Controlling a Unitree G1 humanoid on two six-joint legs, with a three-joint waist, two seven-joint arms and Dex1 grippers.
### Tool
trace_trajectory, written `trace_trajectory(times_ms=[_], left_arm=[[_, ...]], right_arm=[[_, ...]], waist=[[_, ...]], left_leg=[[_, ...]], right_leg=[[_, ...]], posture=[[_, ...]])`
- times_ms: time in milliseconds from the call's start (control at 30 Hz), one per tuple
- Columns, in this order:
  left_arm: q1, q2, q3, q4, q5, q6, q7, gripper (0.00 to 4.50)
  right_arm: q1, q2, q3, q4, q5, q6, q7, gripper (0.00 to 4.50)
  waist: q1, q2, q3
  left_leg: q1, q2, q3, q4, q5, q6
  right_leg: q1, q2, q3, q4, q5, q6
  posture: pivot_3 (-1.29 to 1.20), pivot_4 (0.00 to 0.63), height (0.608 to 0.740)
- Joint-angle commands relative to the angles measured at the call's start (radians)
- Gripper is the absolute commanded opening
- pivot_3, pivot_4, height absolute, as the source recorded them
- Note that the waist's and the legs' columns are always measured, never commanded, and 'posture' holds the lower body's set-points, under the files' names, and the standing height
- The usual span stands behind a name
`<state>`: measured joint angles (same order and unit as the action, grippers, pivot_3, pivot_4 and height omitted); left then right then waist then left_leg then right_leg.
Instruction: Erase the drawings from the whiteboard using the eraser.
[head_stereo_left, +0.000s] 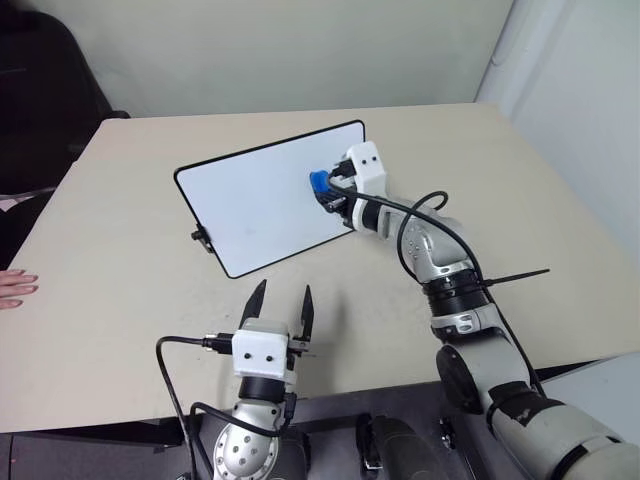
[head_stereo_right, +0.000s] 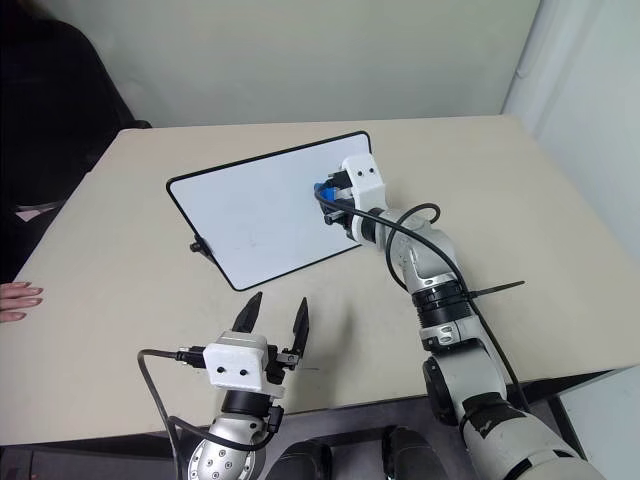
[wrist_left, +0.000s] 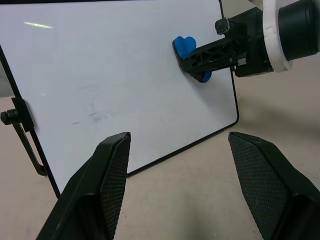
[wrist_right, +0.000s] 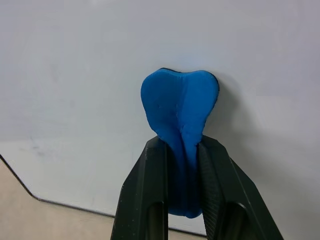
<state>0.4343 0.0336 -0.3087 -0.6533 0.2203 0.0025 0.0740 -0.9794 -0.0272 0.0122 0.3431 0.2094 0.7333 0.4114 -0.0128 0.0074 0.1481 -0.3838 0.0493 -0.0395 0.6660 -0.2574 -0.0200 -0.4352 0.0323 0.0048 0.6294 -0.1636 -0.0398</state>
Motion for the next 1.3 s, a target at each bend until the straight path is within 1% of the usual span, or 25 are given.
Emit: trace_trajectory(times_ms=[33, 233, 433, 533, 667, 767, 833, 933, 1067, 1167, 1233, 1300], left_arm=[[0.011, -0.028, -0.058, -0.038, 0.002, -0.018, 0.007, 3.42], [0.011, -0.028, -0.055, -0.038, 0.002, -0.017, 0.008, 3.42], [0.009, -0.028, -0.055, -0.033, 0.000, -0.019, 0.007, 3.42], [0.007, -0.028, -0.054, -0.030, -0.001, -0.019, 0.006, 3.42], [0.005, -0.028, -0.053, -0.029, -0.003, -0.018, 0.005, 3.42], [0.001, -0.029, -0.054, -0.024, -0.004, -0.018, 0.003, 3.42], [-0.005, -0.030, -0.054, -0.018, -0.006, -0.019, 0.003, 3.42], [-0.017, -0.032, -0.050, -0.010, -0.011, -0.017, 0.001, 3.42], [-0.032, -0.031, -0.043, 0.000, -0.019, -0.016, -0.002, 3.42], [-0.039, -0.029, -0.043, 0.006, -0.024, -0.017, -0.003, 3.42], [-0.042, -0.028, -0.045, 0.006, -0.027, -0.014, -0.005, 3.42], [-0.043, -0.028, -0.047, 0.005, -0.031, -0.011, -0.007, 3.42]], right_arm=[[-0.044, 0.001, -0.018, -0.022, 0.004, -0.037, -0.029, 0.45], [-0.010, 0.002, 0.031, 0.057, -0.039, -0.040, -0.045, 0.45], [0.040, -0.001, 0.100, 0.083, -0.067, 0.019, -0.023, 0.45], [0.060, -0.007, 0.121, 0.073, -0.076, 0.043, -0.019, 0.45], [0.092, -0.041, 0.134, -0.012, -0.061, 0.107, 0.012, 0.45], [0.118, -0.087, 0.129, -0.110, -0.041, 0.169, 0.041, 0.45], [0.143, -0.142, 0.112, -0.222, -0.004, 0.245, 0.076, 0.45], [0.178, -0.226, 0.090, -0.352, 0.033, 0.323, 0.110, 0.45], [0.218, -0.318, 0.060, -0.415, 0.023, 0.352, 0.088, 0.45], [0.241, -0.382, 0.003, -0.454, 0.064, 0.466, 0.098, 0.45], [0.253, -0.427, -0.014, -0.481, 0.085, 0.535, 0.109, 0.45], [0.270, -0.477, 0.006, -0.500, 0.068, 0.553, 0.097, 0.45]], waist=[[0.000, 0.000, 0.000], [0.000, 0.000, 0.000], [-0.001, 0.000, 0.000], [-0.001, 0.000, 0.000], [0.001, 0.000, 0.000], [0.005, 0.000, 0.000], [0.009, 0.000, 0.000], [0.014, 0.000, 0.000], [0.014, 0.000, 0.000], [0.017, 0.000, 0.000], [0.017, 0.000, 0.000], [0.017, 0.000, 0.000]], left_leg=[[0.000, 0.000, 0.000, 0.000, 0.000, 0.000], [0.001, 0.000, 0.000, 0.000, 0.000, 0.000], [0.002, 0.000, 0.000, 0.000, 0.002, 0.002], [0.002, 0.000, 0.000, 0.000, 0.002, 0.002], [0.000, 0.000, 0.000, 0.000, 0.002, 0.001], [0.000, 0.000, 0.000, 0.000, -0.001, 0.000], [-0.001, 0.000, 0.000, 0.000, -0.002, 0.001], [-0.002, -0.001, 0.000, 0.001, -0.004, 0.002], [-0.001, -0.001, 0.001, 0.002, -0.004, 0.002], [0.000, -0.002, 0.001, 0.002, -0.004, 0.003], [0.000, -0.002, 0.001, 0.002, -0.004, 0.003], [0.000, -0.002, 0.002, 0.002, -0.004, 0.003]], right_leg=[[0.000, 0.000, 0.000, 0.000, 0.000, 0.000], [0.001, 0.000, 0.000, 0.000, 0.000, 0.000], [0.002, 0.000, 0.000, 0.000, 0.000, 0.000], [0.002, 0.000, 0.000, 0.000, 0.000, 0.000], [0.001, 0.000, 0.000, 0.000, 0.001, 0.001], [0.001, 0.000, 0.000, -0.001, 0.000, 0.001], [0.001, 0.000, 0.000, -0.001, -0.001, 0.002], [0.002, 0.000, 0.000, -0.001, -0.001, -0.002], [0.003, 0.000, 0.000, -0.001, -0.003, -0.003], [0.004, 0.000, 0.000, -0.001, -0.004, -0.003], [0.004, 0.000, 0.001, -0.001, -0.006, 0.001], [0.004, 0.000, 0.001, -0.001, -0.009, 0.007]], posture=[[0.00, 0.150, 0.740], [0.00, 0.150, 0.740], [0.00, 0.150, 0.740], [0.00, 0.150, 0.740], [0.00, 0.150, 0.740], [0.00, 0.150, 0.740], [0.00, 0.150, 0.740], [0.00, 0.150, 0.740], [0.00, 0.150, 0.740], [0.00, 0.150, 0.740], [0.00, 0.150, 0.740], [0.00, 0.150, 0.740]])
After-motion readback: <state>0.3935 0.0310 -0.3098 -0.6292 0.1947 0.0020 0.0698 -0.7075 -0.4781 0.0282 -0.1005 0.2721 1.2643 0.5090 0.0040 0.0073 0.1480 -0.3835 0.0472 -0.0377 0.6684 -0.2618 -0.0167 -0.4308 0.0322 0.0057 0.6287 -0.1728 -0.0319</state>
